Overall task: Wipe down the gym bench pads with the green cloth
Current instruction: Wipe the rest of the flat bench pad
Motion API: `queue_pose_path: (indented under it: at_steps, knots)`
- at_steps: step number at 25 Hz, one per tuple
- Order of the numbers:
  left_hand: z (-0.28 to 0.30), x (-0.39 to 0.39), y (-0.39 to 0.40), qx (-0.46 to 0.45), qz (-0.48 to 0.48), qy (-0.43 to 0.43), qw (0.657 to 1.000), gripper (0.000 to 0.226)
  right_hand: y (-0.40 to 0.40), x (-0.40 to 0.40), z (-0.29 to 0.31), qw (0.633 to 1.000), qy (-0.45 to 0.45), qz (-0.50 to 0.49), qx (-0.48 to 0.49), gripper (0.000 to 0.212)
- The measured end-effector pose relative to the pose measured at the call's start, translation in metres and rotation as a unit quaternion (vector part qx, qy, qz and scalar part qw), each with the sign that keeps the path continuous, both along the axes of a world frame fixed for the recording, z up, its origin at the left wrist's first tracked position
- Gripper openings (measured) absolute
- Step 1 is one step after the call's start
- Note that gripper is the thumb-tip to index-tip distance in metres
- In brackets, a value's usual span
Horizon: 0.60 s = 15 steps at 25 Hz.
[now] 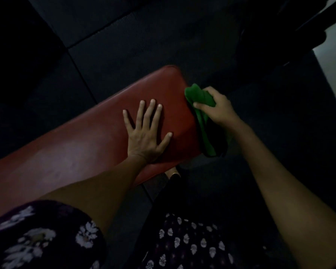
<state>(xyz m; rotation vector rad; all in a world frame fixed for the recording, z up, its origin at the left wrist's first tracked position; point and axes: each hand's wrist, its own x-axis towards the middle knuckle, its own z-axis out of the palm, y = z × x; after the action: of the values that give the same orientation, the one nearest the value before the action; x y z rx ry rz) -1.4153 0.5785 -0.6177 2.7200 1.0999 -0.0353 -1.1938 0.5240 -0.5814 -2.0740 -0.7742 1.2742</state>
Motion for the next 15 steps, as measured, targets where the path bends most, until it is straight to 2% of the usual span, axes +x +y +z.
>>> queue_pose_path:
  at_steps: [3,5,7,11,13,15]
  knots:
    - [0.004,0.004,-0.001,0.003,0.001,0.005,1.000,0.075,-0.044,0.007,0.002,0.999,0.041,0.031,-0.012,0.025]
    - [0.003,0.004,0.001,0.006,0.000,0.005,1.000,0.075,-0.048,0.007,0.003,0.999,0.031,0.035,-0.009,0.025]
    - [0.003,0.002,0.001,0.003,0.000,0.001,1.000,0.075,-0.017,0.008,0.001,0.999,0.019,0.030,-0.004,0.017]
    - [0.005,0.004,0.001,0.008,0.018,0.012,1.000,0.073,0.081,0.017,-0.004,0.999,0.013,0.021,0.047,0.016]
    - [0.005,0.003,0.001,0.014,0.021,0.013,1.000,0.073,0.090,0.017,-0.004,0.996,0.011,0.047,0.073,0.017]
    - [0.008,0.005,-0.001,0.012,0.015,0.013,1.000,0.074,0.065,0.023,-0.006,0.996,0.036,0.058,0.049,0.018]
